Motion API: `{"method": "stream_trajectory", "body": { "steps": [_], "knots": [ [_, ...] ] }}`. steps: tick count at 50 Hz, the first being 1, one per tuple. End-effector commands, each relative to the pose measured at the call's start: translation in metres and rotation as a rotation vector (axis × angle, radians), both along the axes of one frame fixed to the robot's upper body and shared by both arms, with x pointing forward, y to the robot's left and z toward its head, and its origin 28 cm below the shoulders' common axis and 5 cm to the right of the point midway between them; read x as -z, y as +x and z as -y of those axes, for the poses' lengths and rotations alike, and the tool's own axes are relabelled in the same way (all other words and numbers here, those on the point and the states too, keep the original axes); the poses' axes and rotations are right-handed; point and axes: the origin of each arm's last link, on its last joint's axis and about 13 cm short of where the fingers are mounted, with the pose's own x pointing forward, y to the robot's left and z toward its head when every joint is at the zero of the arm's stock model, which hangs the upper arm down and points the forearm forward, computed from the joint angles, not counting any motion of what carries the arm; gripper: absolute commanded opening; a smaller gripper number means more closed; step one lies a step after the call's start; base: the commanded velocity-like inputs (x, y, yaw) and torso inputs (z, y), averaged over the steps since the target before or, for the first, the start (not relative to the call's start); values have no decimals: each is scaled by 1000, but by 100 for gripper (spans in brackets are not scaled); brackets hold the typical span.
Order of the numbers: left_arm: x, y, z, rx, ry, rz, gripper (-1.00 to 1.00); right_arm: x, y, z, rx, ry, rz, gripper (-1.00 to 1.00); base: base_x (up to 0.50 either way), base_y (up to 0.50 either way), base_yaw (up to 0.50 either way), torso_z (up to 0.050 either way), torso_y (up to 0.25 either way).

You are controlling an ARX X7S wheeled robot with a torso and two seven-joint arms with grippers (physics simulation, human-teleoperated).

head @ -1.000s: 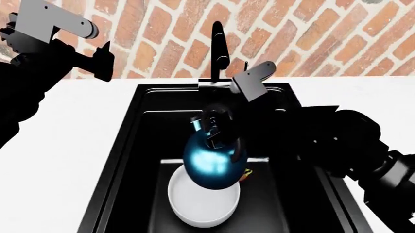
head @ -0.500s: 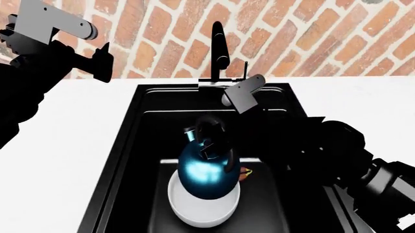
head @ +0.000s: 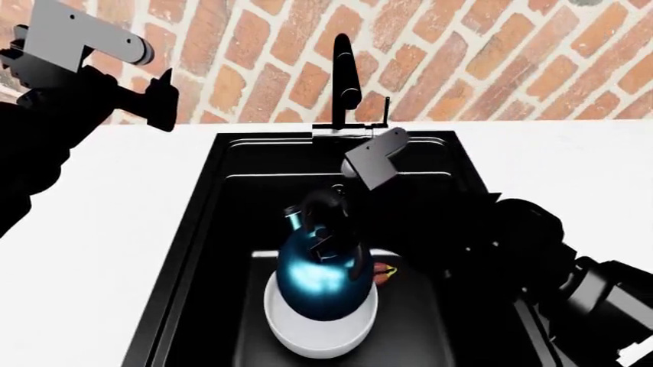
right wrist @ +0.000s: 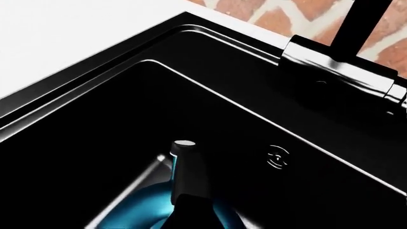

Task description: Pick the kettle non electric and bowl and place them in the sink. Then turn on the water.

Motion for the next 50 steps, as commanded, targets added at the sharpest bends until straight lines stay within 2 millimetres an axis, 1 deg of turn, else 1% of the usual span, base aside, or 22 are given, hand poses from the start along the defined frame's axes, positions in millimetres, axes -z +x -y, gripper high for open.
{"method": "stream_trajectory", "body": {
  "steps": [1,22,50],
  "knots": [
    [2,0,-1,-1,-1,-2,100,-8,1,-2,-7,5,45,-100,0,0,0,0,0],
    [2,0,-1,-3,-5,-1,100,6,-3,-4,-19,-17,13,-100,0,0,0,0,2],
    [4,0,-2,-5,-12,-3,100,14,-3,-7,-31,-37,-11,-100,0,0,0,0,1]
  ]
}}
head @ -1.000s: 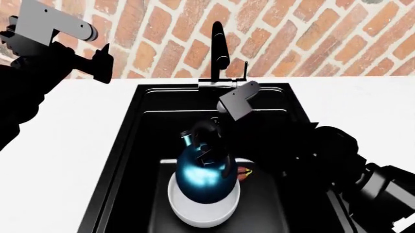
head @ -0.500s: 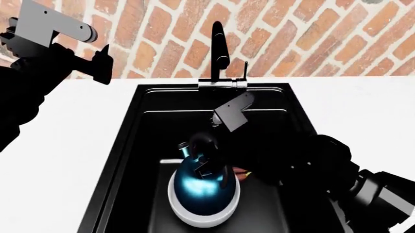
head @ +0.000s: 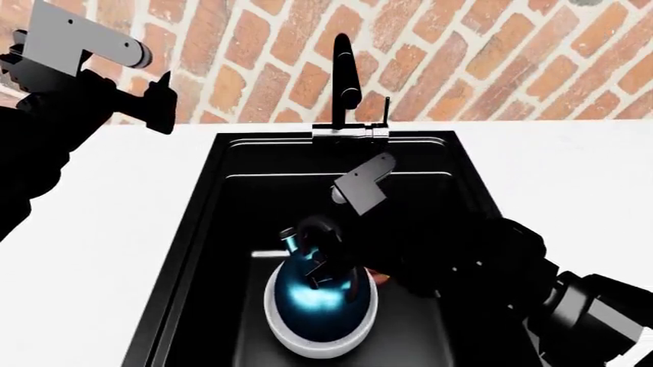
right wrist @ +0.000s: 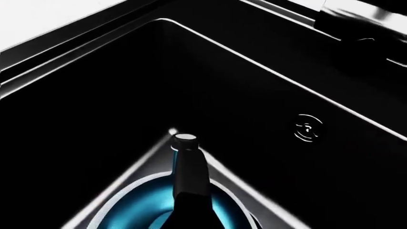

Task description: Pick the kettle non electric and bowl and place them in the sink. Then turn on the water.

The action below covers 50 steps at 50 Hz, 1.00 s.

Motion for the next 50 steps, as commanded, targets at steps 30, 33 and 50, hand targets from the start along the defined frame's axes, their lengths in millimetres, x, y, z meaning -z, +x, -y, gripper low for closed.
{"method": "stream_trajectory", "body": {
  "steps": [30,33,50],
  "knots": [
    [-2,-1,-1,1,-14,4,100,-8,1,1,-11,-26,8,100,0,0,0,0,0],
    [-2,-1,-1,0,-15,5,100,-12,0,2,-20,-18,5,100,0,0,0,0,0],
    [-1,-2,0,4,-20,4,100,-46,-10,13,-48,139,-56,100,0,0,0,0,0]
  ]
}}
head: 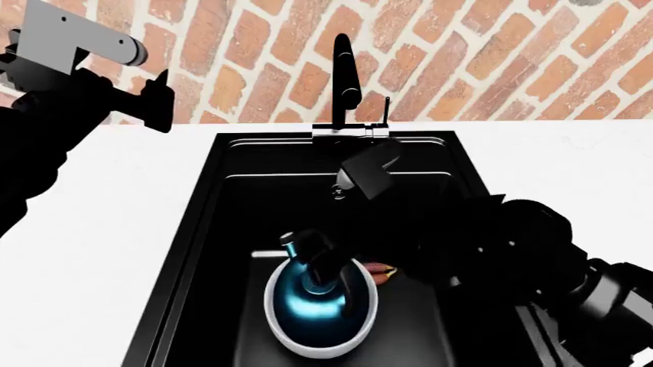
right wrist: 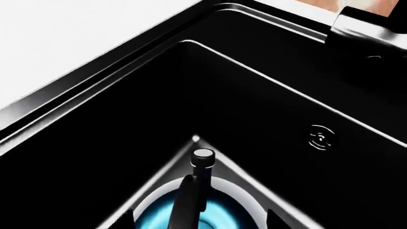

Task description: Pick the kettle non electric and bowl and place them in the sink. Then turn on the water.

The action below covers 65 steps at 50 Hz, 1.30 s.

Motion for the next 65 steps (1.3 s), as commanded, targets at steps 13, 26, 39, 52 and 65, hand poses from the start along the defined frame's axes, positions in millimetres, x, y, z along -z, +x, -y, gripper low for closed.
{"method": "stream_trajectory", "body": {
  "steps": [13,26,39,52,65],
  "knots": [
    [-3,-1,5,18,-27,3,100,-45,0,16,55,139,61,100,0,0,0,0,1],
    [-9,-5,9,41,-43,13,100,-57,-3,38,142,146,116,100,0,0,0,0,0],
    [-9,-3,12,46,-48,14,100,-66,-5,61,249,116,183,100,0,0,0,0,0],
    [-9,-4,16,56,-69,6,100,-79,0,73,332,136,257,100,0,0,0,0,0],
    [-6,-7,27,72,-132,-17,100,-100,15,74,400,118,405,100,0,0,0,0,0]
  ]
}}
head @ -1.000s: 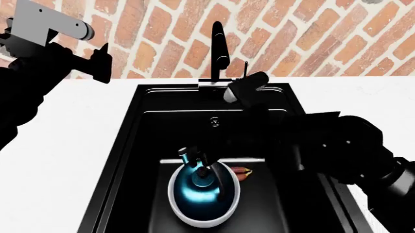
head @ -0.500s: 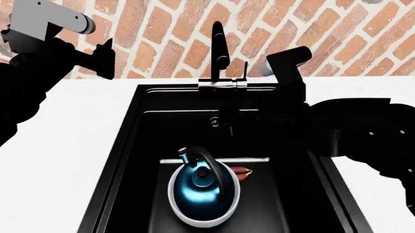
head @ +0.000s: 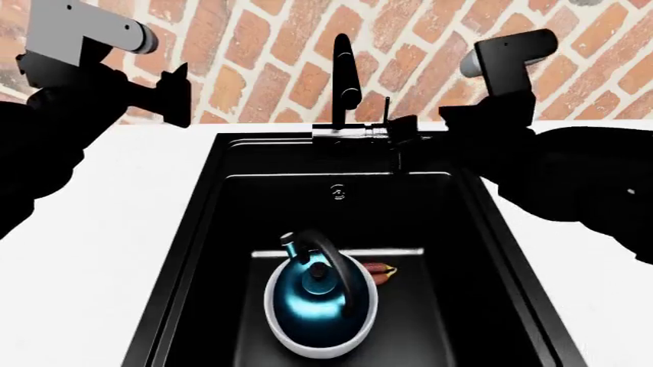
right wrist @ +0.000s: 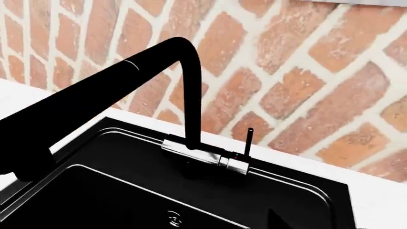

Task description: Pick the kettle non electric and bowl and place them in the sink. Then turn on the water.

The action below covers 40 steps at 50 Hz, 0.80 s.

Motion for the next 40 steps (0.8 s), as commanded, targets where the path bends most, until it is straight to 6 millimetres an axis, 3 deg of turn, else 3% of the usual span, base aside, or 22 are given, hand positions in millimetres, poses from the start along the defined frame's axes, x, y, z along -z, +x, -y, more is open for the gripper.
{"method": "stream_trajectory", "body": {
  "steps": [1,22,40],
  "knots": [
    [-1,-1,8,11,-40,-13,100,-17,12,4,77,-27,114,100,0,0,0,0,0],
    [-28,25,22,-40,-72,27,100,-48,53,0,141,-48,241,100,0,0,0,0,0],
    [-40,45,29,-59,-61,27,100,-64,87,-11,163,-43,297,100,0,0,0,0,0]
  ]
}}
